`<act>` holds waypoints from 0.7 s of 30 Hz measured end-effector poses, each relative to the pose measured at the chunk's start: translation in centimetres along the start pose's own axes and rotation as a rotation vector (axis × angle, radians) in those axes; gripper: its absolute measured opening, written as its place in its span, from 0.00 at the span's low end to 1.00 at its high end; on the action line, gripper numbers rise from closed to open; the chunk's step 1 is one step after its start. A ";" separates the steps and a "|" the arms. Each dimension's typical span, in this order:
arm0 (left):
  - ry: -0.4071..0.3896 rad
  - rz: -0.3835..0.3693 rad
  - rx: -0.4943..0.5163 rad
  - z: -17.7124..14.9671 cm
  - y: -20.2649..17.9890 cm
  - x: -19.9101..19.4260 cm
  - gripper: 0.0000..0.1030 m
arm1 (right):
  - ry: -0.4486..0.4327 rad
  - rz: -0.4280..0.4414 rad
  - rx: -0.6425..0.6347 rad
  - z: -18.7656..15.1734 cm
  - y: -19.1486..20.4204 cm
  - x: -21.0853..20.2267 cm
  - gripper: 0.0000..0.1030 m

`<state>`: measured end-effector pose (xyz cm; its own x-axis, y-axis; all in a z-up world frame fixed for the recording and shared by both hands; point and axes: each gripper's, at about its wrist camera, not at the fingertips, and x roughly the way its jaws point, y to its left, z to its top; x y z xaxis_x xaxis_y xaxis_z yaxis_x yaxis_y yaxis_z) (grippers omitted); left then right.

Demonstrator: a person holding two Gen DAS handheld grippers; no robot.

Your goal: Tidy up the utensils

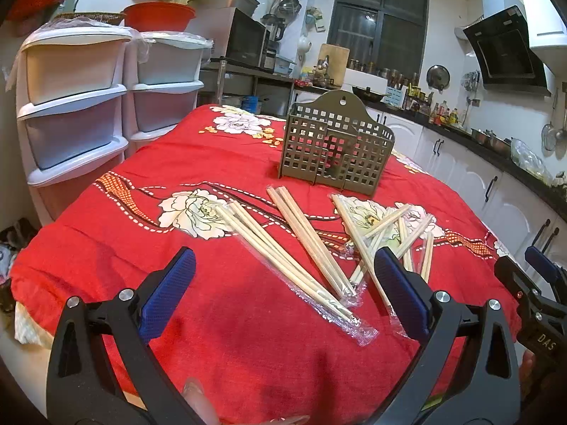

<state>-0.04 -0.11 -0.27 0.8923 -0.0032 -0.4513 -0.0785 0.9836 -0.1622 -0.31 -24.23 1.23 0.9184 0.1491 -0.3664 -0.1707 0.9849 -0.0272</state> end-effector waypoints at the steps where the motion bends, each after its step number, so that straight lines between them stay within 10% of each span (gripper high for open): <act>1: 0.000 0.000 0.000 0.0 0.0 0.0 0.90 | 0.000 0.000 0.000 0.0 0.0 0.0 0.94; 21: 0.002 0.002 0.001 0.0 -0.2 0.1 0.90 | 0.001 0.002 0.001 0.1 -0.1 -0.1 0.94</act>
<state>0.09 -0.28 -0.28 0.8911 -0.0012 -0.4537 -0.0802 0.9838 -0.1602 -0.33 -24.37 1.34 0.9175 0.1513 -0.3678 -0.1727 0.9846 -0.0257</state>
